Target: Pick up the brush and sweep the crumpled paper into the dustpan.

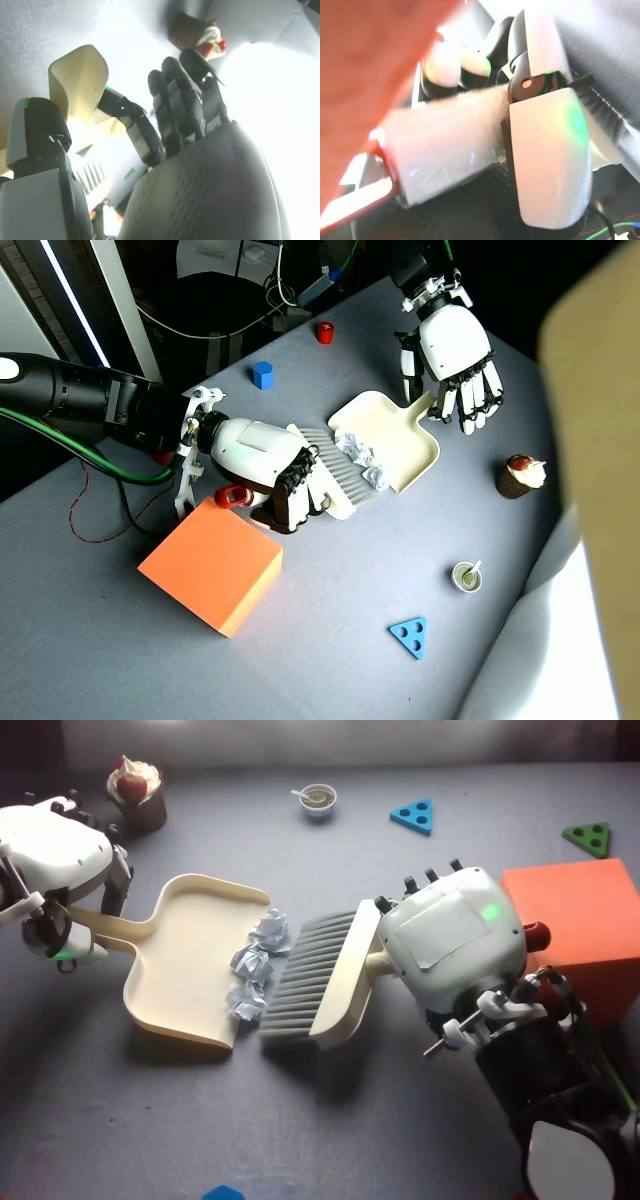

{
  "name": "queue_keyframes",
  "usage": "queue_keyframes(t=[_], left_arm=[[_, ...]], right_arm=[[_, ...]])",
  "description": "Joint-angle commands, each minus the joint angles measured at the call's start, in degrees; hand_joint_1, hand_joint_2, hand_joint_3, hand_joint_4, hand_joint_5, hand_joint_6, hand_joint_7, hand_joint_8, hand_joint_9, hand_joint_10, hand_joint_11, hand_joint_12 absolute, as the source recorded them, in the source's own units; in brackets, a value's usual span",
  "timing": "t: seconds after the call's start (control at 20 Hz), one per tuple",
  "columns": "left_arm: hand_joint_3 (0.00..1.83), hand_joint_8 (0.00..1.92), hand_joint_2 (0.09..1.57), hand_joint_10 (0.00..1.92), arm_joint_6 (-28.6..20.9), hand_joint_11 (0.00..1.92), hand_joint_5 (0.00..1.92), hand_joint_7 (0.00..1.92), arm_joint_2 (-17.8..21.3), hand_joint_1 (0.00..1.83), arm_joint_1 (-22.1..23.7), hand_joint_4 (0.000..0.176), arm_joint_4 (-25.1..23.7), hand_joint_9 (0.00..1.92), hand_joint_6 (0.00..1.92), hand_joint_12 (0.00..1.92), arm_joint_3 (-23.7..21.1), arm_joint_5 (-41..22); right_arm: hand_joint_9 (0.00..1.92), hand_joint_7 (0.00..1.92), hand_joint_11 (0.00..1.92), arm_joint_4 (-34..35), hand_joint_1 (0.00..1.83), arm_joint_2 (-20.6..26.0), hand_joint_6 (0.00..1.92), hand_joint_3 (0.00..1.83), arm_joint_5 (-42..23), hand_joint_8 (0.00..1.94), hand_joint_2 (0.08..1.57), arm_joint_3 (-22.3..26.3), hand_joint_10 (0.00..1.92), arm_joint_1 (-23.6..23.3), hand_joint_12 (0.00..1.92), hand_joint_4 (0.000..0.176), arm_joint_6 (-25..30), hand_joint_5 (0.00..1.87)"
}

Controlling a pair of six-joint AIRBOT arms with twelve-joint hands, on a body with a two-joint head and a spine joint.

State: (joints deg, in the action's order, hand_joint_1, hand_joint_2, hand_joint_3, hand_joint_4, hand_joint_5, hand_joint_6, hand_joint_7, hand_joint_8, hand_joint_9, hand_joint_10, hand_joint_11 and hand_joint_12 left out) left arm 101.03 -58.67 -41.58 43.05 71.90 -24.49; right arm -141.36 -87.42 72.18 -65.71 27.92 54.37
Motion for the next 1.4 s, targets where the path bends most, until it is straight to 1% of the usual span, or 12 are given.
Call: queue_keyframes(t=[0.0,0.15,0.2,0.45,0.5,0.6,0.7,0.75,0.85,1.05,1.25,1.35], left_arm=[[0.00,0.00,1.14,0.00,0.3,0.00,0.94,0.47,0.2,1.05,0.7,0.045,-1.1,0.43,1.04,0.95,0.2,-5.6],[0.00,0.00,1.14,0.00,0.3,0.00,0.93,0.43,0.2,1.05,0.8,0.046,-1.1,0.39,1.06,0.88,0.2,-5.7],[0.00,0.00,1.14,0.00,0.3,0.00,0.94,0.44,0.2,1.05,0.9,0.046,-1.1,0.41,1.04,0.93,0.2,-5.7],[0.00,0.00,1.15,0.00,0.3,0.00,0.92,0.44,0.2,1.03,0.8,0.079,-1.1,0.40,1.08,0.93,0.1,-5.6],[0.00,0.00,1.13,0.00,0.3,0.00,0.97,0.47,0.3,1.07,0.8,0.031,-1.1,0.41,1.00,0.91,0.1,-5.6],[0.00,0.00,1.16,0.00,0.3,0.00,0.90,0.42,0.4,1.01,0.8,0.103,-1.0,0.37,1.10,0.87,0.1,-5.6],[0.00,0.00,1.15,0.00,0.3,0.00,0.92,0.43,0.4,1.06,0.8,0.012,-1.0,0.38,1.08,0.94,0.0,-5.7],[0.00,0.00,1.15,0.01,0.3,0.00,0.93,0.43,0.4,1.06,0.8,0.008,-0.9,0.39,1.06,0.95,-0.1,-5.8],[0.00,0.00,1.13,0.01,0.3,0.00,0.96,0.45,0.5,1.06,0.8,0.044,-0.9,0.40,1.02,0.95,-0.2,-5.9],[0.00,0.00,1.12,0.00,0.3,0.00,0.97,0.44,0.5,1.08,0.8,0.000,-0.8,0.39,0.99,0.96,-0.3,-6.0],[0.00,0.00,1.13,0.01,0.4,0.00,0.97,0.47,0.5,1.06,0.6,0.038,-0.7,0.42,1.00,0.96,-0.3,-6.0],[0.00,0.00,1.13,0.00,0.4,0.00,0.95,0.45,0.5,1.06,0.4,0.025,-0.6,0.38,1.03,0.92,-0.3,-6.1]], right_arm=[[1.41,1.11,1.54,-6.4,1.34,1.0,1.36,0.00,5.3,1.94,1.15,0.4,1.92,-0.2,1.92,0.000,-0.4,0.87],[1.37,1.06,1.50,-7.9,1.15,1.9,1.17,0.00,3.2,1.94,1.17,1.3,1.92,-0.7,1.92,0.000,-3.2,0.87],[1.34,1.02,1.48,-8.0,1.32,2.6,1.59,0.00,1.6,1.94,1.20,2.0,1.92,-1.5,1.92,0.000,-4.7,0.82],[1.31,0.99,1.46,-7.6,1.38,5.6,1.77,0.00,-4.7,1.94,1.20,4.7,1.92,-5.4,1.92,0.000,-11.5,0.82],[1.27,0.93,1.44,-7.3,1.36,6.0,1.91,0.00,-5.8,1.94,1.20,5.1,1.92,-6.3,1.92,0.000,-12.1,0.82],[1.26,0.92,1.44,-7.2,1.36,6.9,1.92,0.00,-8.3,1.94,1.20,6.2,1.92,-8.8,1.92,0.000,-13.3,0.79],[1.25,0.94,1.44,-6.8,1.35,7.6,1.70,0.00,-11.9,1.94,1.20,7.1,1.92,-11.5,1.92,0.000,-17.9,0.72],[1.25,0.95,1.44,-6.0,1.15,8.0,1.45,0.00,-13.6,1.94,1.23,7.5,1.92,-12.5,1.92,0.000,-19.8,0.74],[1.28,1.00,1.47,-1.1,1.33,8.9,1.75,0.00,-20.6,1.94,1.20,8.6,1.92,-15.8,1.92,0.000,-26.4,0.67],[1.30,1.05,1.48,10.1,1.35,9.1,1.92,0.00,-29.1,1.94,1.19,8.7,1.92,-20.5,1.92,0.000,-42.7,0.74],[1.28,1.06,1.46,24.7,1.35,9.0,1.92,0.00,-31.9,1.94,1.20,7.6,1.92,-25.5,1.92,0.000,-59.2,0.78],[1.27,1.04,1.44,26.2,1.34,8.9,1.92,0.00,-35.8,1.94,1.21,6.6,1.92,-25.9,1.92,0.000,-62.3,0.76]])
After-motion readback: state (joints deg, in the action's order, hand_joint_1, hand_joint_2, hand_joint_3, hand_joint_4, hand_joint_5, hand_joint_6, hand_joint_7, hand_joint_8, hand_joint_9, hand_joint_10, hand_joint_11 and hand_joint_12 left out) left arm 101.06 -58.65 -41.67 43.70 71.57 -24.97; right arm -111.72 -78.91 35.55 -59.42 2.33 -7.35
